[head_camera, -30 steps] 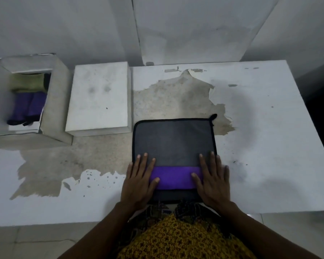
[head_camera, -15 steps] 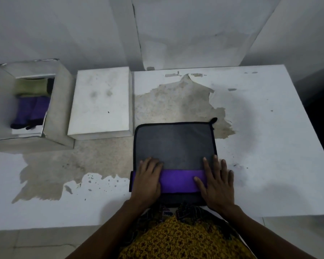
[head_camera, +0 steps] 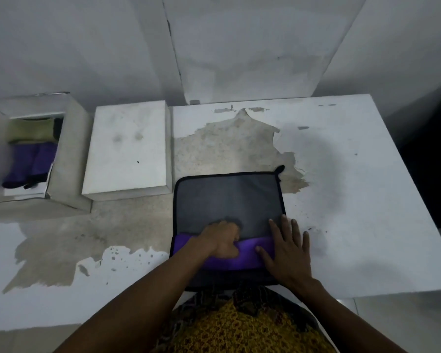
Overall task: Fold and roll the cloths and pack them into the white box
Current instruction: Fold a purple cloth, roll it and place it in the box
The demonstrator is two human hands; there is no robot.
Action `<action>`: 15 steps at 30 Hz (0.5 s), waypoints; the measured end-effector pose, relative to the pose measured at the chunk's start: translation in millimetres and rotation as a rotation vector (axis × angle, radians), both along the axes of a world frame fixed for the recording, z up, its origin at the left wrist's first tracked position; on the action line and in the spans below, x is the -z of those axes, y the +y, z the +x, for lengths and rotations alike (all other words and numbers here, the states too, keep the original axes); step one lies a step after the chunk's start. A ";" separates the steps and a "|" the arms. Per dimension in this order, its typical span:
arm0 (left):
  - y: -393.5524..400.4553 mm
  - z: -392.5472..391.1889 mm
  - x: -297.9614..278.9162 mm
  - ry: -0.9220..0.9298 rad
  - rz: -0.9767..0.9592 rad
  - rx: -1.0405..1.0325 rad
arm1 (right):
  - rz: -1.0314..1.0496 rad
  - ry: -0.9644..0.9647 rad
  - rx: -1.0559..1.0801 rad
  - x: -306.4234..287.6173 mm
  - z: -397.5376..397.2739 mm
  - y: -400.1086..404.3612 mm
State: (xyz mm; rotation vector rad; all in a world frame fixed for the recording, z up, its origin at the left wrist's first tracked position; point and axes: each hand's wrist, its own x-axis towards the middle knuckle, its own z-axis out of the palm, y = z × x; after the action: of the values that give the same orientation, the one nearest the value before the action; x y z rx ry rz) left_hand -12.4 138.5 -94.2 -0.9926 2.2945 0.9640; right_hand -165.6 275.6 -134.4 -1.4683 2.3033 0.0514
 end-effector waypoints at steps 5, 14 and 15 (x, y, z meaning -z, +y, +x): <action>-5.2 2.4 -9.4 0.154 0.288 -0.161 | -0.057 -0.092 0.069 -14.8 -7.2 -6.8; -20.7 15.9 -73.0 0.649 0.691 -0.577 | -0.437 -0.694 0.353 -67.0 -8.8 -36.2; -23.6 17.6 -81.0 0.693 0.709 -0.615 | -0.475 -0.785 0.361 -76.4 -7.4 -41.4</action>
State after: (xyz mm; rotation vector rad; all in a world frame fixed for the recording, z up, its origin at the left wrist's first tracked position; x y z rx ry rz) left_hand 5.2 114.9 -13.2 -1.1516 1.7960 2.4741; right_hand -173.0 234.2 -58.0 -0.9576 1.9107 -1.0381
